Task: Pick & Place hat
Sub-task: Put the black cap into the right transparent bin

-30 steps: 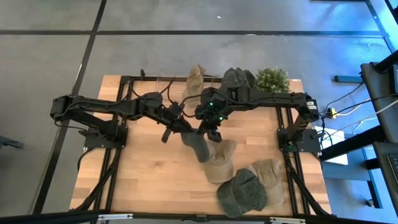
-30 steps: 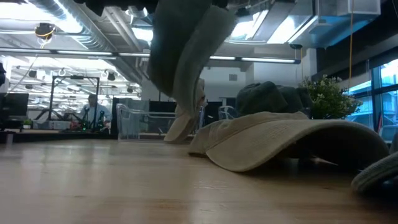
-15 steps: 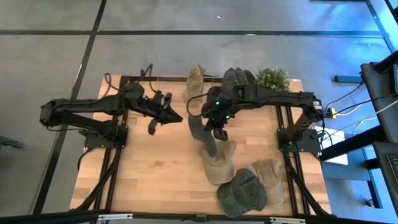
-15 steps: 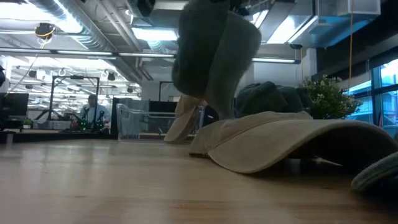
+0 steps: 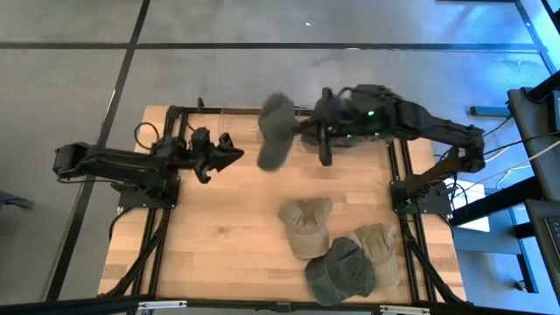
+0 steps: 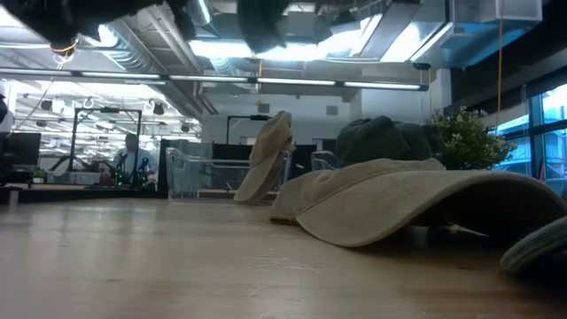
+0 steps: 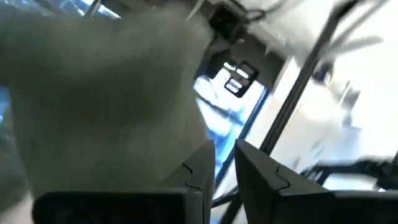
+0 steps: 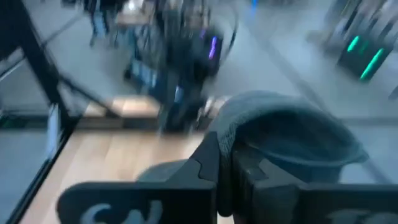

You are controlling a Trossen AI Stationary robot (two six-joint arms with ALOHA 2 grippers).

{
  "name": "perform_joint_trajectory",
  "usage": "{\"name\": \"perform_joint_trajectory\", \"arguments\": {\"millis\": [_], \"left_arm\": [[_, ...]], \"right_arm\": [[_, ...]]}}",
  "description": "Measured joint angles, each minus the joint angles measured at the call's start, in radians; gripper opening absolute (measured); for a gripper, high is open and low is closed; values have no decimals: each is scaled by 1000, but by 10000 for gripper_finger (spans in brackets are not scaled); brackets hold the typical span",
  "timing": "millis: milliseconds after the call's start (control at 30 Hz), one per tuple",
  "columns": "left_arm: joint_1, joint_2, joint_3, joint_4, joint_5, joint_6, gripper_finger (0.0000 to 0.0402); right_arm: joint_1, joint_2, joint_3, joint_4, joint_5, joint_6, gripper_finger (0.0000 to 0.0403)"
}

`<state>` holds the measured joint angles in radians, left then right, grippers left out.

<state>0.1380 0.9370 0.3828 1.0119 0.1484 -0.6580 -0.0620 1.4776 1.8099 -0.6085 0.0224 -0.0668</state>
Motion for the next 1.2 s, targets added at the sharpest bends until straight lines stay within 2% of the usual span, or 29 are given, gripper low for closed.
{"name": "perform_joint_trajectory", "arguments": {"millis": [133,233,500,600,667,800,900,1067,1200], "left_arm": [[-39,79,-70,222,-90,-164,70],[-73,137,-76,311,-161,-255,76],[-125,221,-75,405,-316,-430,99],[-139,231,-75,437,-336,-481,118],[-151,232,-75,439,-337,-497,130],[-178,232,-75,462,-338,-503,143],[-193,232,-75,484,-341,-503,142],[-205,232,-51,489,-405,-488,142],[-205,232,-21,488,-397,-472,143]], "right_arm": [[0,-18,0,143,67,-105,12],[0,-17,1,224,114,-164,12],[-1,18,1,272,120,-237,12],[0,21,1,276,175,-272,12],[-1,21,1,276,211,-279,12],[-1,21,1,278,216,-279,12],[-1,21,1,290,216,-279,12],[-1,21,1,307,214,-279,12],[-1,21,1,306,212,-279,12]]}}
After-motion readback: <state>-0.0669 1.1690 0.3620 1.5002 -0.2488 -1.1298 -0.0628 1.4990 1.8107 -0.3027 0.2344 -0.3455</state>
